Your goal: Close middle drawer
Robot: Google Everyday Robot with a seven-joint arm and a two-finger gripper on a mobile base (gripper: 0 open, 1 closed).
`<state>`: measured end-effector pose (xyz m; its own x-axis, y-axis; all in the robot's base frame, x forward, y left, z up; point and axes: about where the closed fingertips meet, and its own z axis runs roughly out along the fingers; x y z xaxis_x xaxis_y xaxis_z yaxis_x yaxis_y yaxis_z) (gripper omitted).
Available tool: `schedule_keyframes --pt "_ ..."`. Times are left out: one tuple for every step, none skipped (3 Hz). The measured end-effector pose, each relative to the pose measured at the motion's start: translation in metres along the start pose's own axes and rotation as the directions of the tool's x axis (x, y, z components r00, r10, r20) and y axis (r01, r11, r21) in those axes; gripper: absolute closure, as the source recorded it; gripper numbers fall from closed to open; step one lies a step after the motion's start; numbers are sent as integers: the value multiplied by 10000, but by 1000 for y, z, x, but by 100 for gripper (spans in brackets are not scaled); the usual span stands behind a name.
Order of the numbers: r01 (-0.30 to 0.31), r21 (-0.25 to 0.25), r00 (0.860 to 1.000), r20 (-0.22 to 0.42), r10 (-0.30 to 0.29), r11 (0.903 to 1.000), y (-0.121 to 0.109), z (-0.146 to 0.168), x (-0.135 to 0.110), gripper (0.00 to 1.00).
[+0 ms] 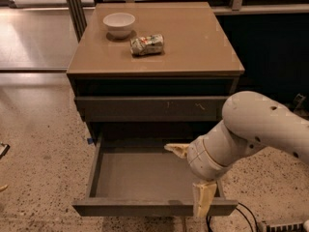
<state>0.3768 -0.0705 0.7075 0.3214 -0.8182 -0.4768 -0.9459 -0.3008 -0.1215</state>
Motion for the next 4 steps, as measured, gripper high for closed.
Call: schedule_keyframes --pt "720 16 9974 -103 -720 9974 5 57 10 0" --pt "720 16 9974 -104 -720 9974 5 57 10 0" --pt "1070 -21 9943 42 -1070 9943 3 63 13 0" --pt "1175 -301 9929 231 -1168 9926 13 82 30 0"
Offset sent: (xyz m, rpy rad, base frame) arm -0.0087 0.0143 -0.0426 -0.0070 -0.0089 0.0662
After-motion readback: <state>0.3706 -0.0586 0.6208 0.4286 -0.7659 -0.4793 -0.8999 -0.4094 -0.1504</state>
